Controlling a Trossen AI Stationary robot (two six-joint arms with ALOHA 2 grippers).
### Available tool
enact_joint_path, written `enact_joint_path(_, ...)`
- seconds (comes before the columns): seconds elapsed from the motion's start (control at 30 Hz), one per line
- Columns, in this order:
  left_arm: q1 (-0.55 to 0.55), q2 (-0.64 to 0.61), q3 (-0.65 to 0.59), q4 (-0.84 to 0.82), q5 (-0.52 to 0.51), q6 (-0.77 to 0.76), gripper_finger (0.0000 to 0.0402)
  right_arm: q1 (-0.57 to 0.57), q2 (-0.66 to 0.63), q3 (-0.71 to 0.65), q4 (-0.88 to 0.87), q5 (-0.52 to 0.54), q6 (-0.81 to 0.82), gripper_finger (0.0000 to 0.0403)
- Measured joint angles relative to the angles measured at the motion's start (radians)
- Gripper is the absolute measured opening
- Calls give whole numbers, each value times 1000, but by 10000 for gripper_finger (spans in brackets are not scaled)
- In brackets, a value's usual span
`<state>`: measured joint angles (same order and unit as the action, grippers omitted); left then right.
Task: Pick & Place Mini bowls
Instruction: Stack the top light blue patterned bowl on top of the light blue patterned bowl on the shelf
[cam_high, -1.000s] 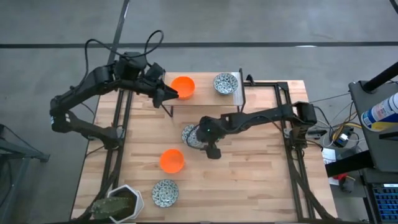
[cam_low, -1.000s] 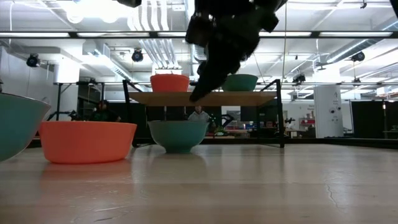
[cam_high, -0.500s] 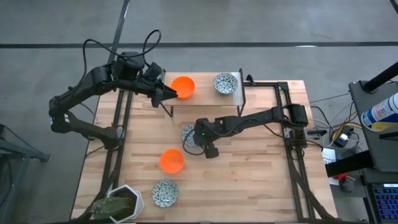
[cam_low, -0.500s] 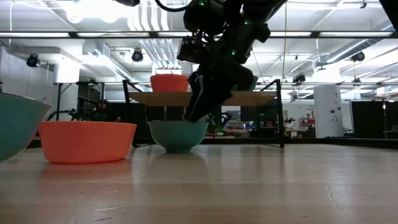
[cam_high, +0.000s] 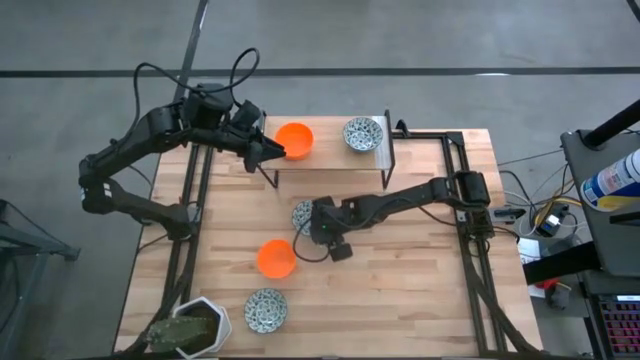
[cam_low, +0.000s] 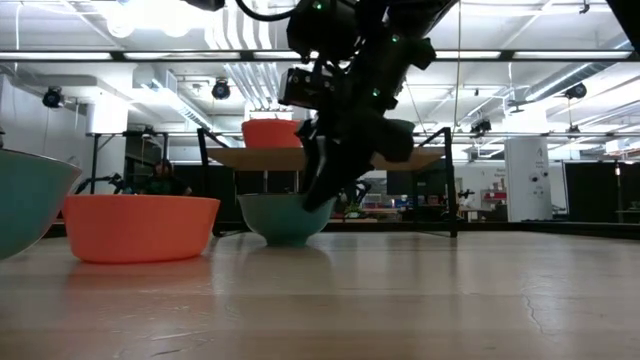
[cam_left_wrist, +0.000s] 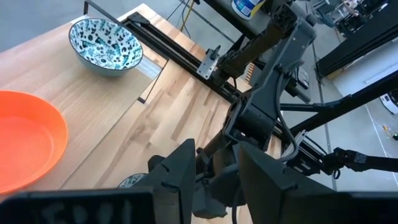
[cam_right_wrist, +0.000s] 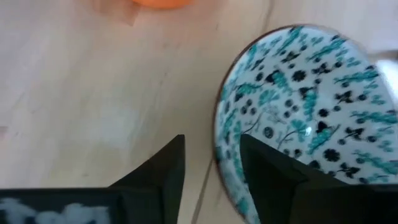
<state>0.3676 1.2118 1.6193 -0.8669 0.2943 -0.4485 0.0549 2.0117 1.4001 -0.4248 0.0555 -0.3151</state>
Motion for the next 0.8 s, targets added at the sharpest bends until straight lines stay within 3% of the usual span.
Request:
enact_joint_path(0.3,0,0,-4,6,0,-2,112,-2,0,1,-44,5,75,25)
enact_joint_path(0.5,0,0,-4,26,-1,-1,112,3,-10,20,-94,9,145,14)
enact_joint_path(0.8,0,0,-4,26,-1,2,112,28,-13,185,-283,-14,216,11)
